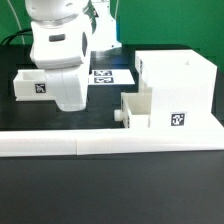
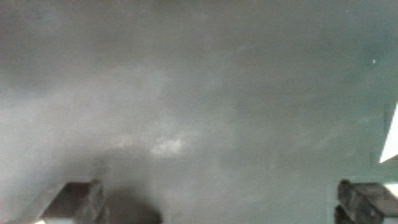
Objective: Assemble drawer
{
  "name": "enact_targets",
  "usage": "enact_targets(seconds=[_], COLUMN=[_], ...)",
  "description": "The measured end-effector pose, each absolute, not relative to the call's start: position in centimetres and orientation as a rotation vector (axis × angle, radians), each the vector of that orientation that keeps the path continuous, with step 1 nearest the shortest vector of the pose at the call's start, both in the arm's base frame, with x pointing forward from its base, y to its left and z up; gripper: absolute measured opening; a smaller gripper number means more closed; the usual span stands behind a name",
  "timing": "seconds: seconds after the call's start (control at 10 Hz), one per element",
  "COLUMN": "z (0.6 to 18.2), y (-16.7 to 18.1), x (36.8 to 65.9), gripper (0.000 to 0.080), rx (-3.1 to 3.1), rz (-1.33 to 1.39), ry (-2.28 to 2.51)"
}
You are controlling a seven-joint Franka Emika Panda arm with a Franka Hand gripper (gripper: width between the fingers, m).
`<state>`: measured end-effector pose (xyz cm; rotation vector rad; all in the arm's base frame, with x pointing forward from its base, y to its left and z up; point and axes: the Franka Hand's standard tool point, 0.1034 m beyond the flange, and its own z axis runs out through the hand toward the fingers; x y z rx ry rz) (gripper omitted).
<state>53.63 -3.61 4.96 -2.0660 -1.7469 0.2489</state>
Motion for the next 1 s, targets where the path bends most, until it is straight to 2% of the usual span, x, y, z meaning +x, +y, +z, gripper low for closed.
enact_targets(seconds=[0.5, 1.0], z=[5.0, 4.5], y=[-0.8, -1.6], x=[56.1, 55.6], gripper=[0.0649, 0.0649], rx=[-2.142, -2.029], rz=[0.265, 0.226], ry=[-1.651, -1.756])
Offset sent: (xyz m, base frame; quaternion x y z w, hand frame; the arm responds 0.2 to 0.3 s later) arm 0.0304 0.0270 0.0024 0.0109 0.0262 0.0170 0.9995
